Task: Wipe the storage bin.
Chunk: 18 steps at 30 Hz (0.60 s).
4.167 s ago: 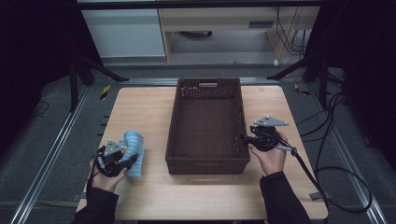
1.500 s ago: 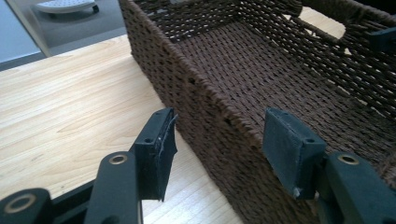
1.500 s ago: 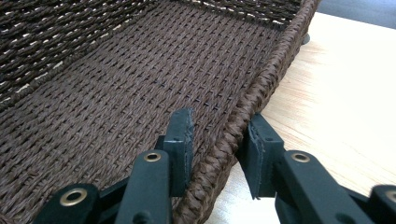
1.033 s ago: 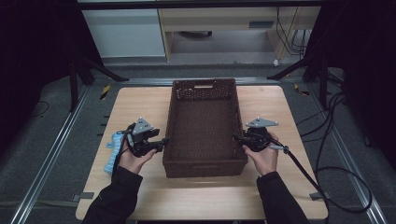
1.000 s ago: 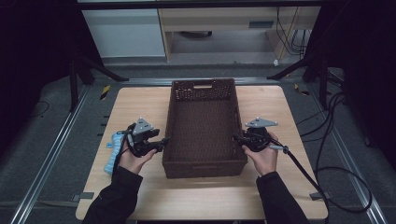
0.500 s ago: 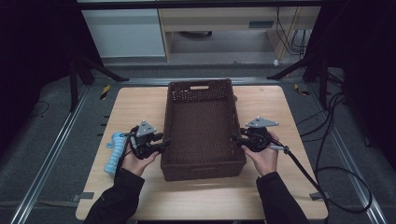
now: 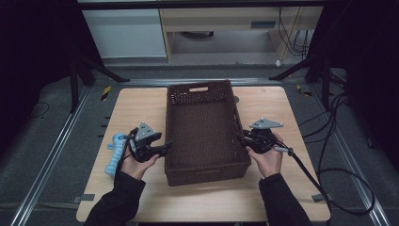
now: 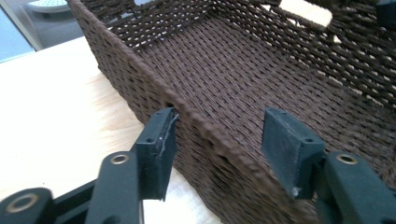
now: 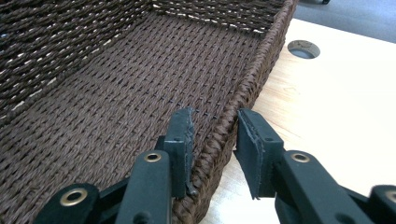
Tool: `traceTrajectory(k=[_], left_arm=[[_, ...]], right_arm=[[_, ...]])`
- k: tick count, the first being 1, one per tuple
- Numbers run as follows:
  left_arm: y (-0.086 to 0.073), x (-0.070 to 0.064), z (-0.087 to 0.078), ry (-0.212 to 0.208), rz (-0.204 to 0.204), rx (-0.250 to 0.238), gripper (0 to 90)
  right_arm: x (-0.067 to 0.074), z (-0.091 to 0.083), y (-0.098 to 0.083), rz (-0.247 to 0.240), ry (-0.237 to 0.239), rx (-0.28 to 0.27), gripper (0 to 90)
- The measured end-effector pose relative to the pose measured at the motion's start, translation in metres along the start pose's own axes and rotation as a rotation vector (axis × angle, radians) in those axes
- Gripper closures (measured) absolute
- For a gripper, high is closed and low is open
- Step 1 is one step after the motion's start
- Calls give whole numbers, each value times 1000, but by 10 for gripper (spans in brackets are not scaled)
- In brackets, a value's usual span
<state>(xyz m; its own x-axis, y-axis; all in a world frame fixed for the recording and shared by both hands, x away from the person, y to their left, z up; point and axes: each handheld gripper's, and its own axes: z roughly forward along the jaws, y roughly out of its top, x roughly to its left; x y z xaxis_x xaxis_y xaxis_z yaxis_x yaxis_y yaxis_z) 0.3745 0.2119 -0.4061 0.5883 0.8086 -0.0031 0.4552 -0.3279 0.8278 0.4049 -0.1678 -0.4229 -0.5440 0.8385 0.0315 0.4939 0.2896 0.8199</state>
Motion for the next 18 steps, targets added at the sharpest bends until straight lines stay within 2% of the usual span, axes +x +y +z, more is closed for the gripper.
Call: traceTrajectory(k=[2,4,8,11,18], left_arm=[[-1,3,4,0,-8,11,434],[-3,3,9,-32,-27,3,435],[-4,-2,12,-58,-20,17,497],[-4,-8,12,-25,12,25,490],[-7,-16,7,-27,6,26,482]], right_arm=[[-2,2,1,-2,-11,-6,684],[-3,4,2,2,-22,-8,698],[-3,3,3,-2,-30,-10,675],[-3,-5,4,-11,-32,-20,644],[-6,-22,-1,1,-28,-13,652]])
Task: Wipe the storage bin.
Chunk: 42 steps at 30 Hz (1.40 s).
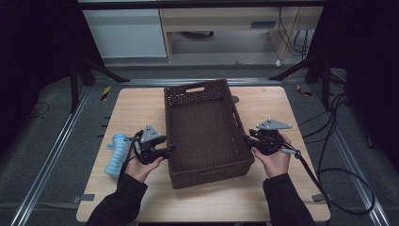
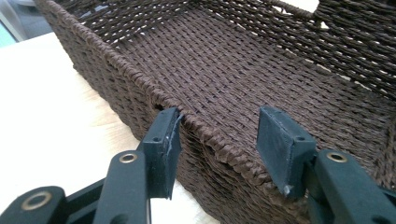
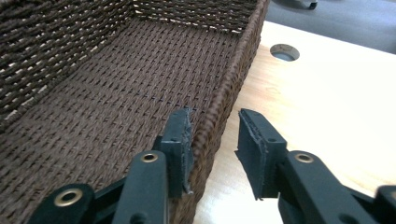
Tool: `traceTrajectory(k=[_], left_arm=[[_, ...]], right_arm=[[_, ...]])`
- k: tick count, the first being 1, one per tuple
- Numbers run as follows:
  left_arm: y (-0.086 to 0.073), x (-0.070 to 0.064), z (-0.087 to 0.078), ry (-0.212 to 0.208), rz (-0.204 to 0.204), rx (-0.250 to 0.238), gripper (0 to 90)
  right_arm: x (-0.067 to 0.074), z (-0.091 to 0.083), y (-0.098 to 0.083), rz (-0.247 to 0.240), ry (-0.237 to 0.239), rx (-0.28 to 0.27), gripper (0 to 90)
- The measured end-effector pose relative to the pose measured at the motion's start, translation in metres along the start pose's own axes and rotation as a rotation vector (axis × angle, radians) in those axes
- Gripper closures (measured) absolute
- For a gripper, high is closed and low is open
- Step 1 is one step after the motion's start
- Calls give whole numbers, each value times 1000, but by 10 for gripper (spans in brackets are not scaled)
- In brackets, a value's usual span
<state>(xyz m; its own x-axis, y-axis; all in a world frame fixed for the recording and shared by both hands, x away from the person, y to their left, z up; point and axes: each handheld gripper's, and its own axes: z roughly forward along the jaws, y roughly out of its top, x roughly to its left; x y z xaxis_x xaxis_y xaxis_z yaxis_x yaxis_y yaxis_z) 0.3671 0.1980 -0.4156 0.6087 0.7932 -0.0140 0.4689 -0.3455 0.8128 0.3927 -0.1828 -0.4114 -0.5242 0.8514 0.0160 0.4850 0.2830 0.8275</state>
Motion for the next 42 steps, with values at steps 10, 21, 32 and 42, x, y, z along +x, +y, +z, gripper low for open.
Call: traceTrajectory(k=[10,21,32,42], left_arm=[[8,-3,-4,21,29,-24,402],[4,-3,9,17,22,-4,393],[4,-10,5,25,39,-8,413],[8,-2,-5,15,34,-47,362]], right_arm=[[2,0,-4,3,21,14,792],[-2,8,2,3,-25,13,758],[-2,-14,-12,21,11,13,790],[-4,-7,-8,18,-19,13,822]])
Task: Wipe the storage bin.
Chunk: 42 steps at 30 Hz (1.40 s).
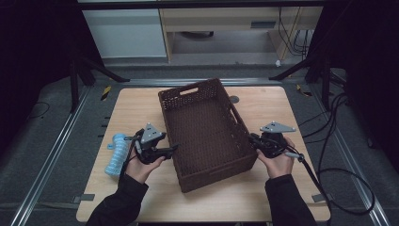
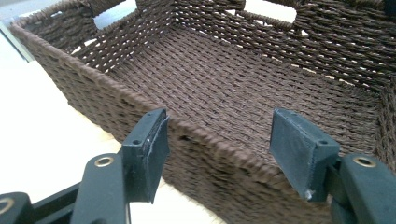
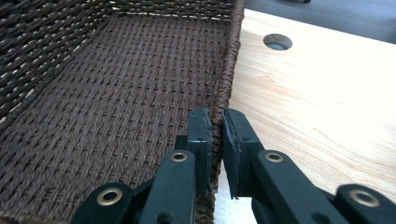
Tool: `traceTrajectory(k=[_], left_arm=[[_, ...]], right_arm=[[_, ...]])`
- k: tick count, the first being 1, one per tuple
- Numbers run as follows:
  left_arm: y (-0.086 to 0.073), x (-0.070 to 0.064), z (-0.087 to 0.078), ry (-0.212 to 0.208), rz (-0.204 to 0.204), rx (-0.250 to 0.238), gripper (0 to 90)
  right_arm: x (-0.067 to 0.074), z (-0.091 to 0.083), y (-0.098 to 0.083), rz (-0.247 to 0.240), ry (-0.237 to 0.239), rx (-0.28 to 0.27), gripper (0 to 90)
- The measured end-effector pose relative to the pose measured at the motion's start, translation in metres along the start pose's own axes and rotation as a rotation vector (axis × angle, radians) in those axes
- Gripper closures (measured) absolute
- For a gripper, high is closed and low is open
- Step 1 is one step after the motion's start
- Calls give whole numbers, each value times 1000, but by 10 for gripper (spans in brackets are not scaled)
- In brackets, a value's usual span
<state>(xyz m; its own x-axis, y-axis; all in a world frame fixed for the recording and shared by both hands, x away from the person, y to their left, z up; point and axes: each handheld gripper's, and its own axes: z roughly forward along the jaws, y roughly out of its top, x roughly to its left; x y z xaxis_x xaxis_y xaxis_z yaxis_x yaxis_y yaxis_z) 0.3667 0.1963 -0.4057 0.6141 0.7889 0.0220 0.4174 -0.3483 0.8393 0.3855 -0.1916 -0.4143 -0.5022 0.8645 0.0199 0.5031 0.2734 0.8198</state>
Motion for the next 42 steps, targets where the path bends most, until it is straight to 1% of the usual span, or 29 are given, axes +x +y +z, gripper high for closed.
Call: traceTrajectory(k=[6,11,15,23,26,29,34,36,39,41,42], left_arm=[[-1,11,-4,21,-14,-5,359],[-4,26,-7,54,-36,-2,359],[-8,36,-8,71,-46,7,354],[-13,48,-9,97,-78,13,354],[-15,51,-9,103,-74,15,354],[-15,53,-9,107,-79,18,354],[-17,55,-9,111,-81,25,354],[-17,55,-9,111,-81,26,354],[-17,56,-9,111,-81,28,353],[-17,56,-10,113,-84,27,354],[-17,57,-10,115,-87,25,354]], right_arm=[[-5,6,3,7,-22,-2,824],[-10,11,6,13,-37,-1,818],[-14,15,8,12,-49,0,809],[-21,22,10,20,-69,-3,780],[-24,27,12,16,-76,3,760],[-27,31,13,19,-82,8,755],[-33,34,16,25,-75,10,727],[-35,35,17,25,-76,10,704],[-36,35,18,29,-90,14,656],[-34,30,19,30,-99,0,625],[-33,27,20,33,-95,-6,601]])
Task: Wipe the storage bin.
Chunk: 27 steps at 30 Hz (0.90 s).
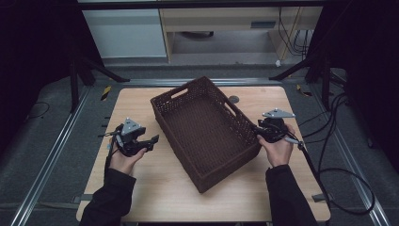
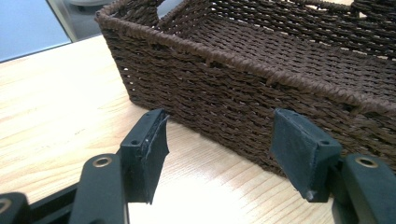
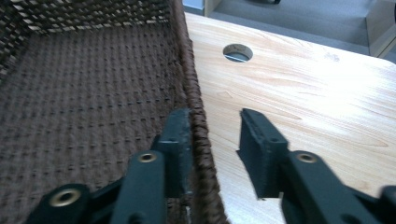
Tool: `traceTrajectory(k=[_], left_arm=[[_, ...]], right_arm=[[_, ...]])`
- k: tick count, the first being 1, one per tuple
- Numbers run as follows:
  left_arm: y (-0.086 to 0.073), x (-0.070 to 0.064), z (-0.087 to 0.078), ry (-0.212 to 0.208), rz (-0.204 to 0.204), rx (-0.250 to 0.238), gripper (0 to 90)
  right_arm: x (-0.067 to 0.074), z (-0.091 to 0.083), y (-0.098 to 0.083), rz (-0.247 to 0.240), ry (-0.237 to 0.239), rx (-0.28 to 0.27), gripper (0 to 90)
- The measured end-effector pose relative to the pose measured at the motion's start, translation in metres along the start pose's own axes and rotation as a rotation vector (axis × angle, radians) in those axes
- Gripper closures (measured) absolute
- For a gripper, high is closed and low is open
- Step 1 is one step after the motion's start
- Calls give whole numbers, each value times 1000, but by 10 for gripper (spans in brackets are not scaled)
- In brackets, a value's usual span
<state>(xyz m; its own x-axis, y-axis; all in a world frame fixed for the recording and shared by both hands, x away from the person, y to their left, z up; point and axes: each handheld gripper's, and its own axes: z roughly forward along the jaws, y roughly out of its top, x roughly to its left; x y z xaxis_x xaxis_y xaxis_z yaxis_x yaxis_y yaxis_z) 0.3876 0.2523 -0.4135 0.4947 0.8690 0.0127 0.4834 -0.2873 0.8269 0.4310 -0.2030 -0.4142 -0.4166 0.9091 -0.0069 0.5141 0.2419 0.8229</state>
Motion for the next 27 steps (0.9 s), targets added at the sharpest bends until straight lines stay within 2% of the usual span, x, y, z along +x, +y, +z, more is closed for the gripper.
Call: traceTrajectory(k=[2,6,9,10,16,20,27], left_arm=[[0,1,-1,2,-3,-1,354],[0,1,-3,5,-5,-7,354],[0,1,-3,4,-3,-5,354],[0,0,-3,4,-1,-2,354],[-1,2,-2,4,-2,3,355],[-1,3,-3,7,-1,7,354],[-2,5,-3,11,-4,6,355]], right_arm=[[3,-8,0,10,10,-12,560],[9,-23,-6,6,22,-31,544],[12,-27,-10,-10,11,-17,588],[12,-28,-14,-21,-10,-6,640],[5,-22,-20,-29,-41,16,775],[1,-18,-19,-19,-32,10,775],[-8,-3,-10,12,-82,0,721]])
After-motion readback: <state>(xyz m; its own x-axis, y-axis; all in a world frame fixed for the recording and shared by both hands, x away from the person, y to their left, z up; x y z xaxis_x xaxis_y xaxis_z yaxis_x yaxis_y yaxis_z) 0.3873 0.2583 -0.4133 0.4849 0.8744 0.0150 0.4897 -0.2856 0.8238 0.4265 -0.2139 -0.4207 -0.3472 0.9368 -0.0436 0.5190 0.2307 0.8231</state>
